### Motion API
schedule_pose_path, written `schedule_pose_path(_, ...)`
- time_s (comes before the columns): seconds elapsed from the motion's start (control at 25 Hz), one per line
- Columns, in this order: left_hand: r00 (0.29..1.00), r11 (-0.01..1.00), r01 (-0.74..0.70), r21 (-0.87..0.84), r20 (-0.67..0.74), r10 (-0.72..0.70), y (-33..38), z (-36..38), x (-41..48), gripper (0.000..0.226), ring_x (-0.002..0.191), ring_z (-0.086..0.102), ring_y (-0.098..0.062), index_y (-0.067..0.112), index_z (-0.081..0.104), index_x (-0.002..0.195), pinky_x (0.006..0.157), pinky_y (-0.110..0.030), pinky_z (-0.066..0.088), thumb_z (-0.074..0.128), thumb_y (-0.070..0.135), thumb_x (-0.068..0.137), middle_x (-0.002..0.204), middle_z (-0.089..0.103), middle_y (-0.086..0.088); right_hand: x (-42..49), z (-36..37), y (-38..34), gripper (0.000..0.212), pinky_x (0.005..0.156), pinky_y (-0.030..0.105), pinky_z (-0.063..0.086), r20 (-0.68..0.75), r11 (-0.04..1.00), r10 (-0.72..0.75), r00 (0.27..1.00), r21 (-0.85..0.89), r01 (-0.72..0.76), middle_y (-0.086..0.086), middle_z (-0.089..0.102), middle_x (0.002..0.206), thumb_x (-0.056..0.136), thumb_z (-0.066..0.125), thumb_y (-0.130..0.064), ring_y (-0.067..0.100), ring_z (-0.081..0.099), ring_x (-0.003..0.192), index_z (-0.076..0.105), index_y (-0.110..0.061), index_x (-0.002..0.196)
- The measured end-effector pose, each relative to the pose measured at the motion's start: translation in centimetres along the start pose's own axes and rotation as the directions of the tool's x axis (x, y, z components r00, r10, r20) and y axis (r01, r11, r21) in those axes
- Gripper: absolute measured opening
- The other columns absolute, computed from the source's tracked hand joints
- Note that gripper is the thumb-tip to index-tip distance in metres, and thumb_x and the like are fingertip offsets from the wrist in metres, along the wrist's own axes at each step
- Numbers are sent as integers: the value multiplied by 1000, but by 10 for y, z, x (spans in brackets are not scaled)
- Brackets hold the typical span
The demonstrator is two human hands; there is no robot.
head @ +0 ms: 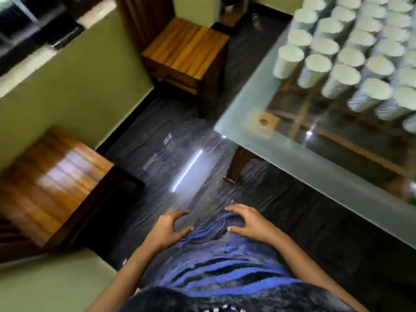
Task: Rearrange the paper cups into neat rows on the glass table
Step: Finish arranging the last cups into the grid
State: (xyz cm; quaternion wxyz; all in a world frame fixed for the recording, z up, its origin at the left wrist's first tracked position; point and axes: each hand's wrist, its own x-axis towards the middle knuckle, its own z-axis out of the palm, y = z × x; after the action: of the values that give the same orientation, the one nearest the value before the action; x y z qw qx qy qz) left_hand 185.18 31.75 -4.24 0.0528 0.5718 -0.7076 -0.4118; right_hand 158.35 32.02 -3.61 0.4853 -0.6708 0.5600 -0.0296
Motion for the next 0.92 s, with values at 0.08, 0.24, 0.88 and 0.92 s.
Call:
schedule_pose_path(0.08, 992, 991, 129, -42, 5, -128, -32, -8, -13, 52, 120, 51, -12, 14, 56, 124, 95, -11, 29, 69, 35, 79, 129, 57, -3, 35, 8, -13, 56, 104, 18, 28, 112, 998, -2, 994, -70, 10, 11, 49, 135, 81, 70, -24, 18, 45, 126, 49, -7, 130)
schedule_pose_path(0.24, 954, 953, 296, -69, 69, -292, -77, -34, 9, 54, 122, 49, -14, 13, 52, 128, 99, -19, 34, 67, 36, 81, 132, 54, -4, 115, -2, -40, 59, 103, 19, 25, 201, 983, 64, 978, -179, -28, 12, 46, 137, 82, 67, -26, 21, 42, 128, 44, -9, 134)
schedule_pose_path(0.88, 985, 984, 168, -62, 34, -166, -129, -299, 273, 47, 111, 57, -16, 10, 59, 120, 82, -13, 37, 70, 30, 79, 120, 62, -5, 390, -144, -147, 57, 94, 15, 37, 95, 992, 100, 990, 71, -107, 8, 53, 132, 80, 71, -20, 16, 51, 119, 48, -8, 131)
schedule_pose_path(0.92, 989, 990, 137, -41, 55, -135, -134, -313, 296, 46, 111, 57, -18, 8, 59, 119, 81, -13, 37, 70, 28, 79, 119, 62, -7, 402, -155, -146, 57, 92, 12, 36, 68, 986, 136, 988, 92, -142, 8, 53, 132, 80, 71, -19, 16, 51, 119, 48, -8, 131)
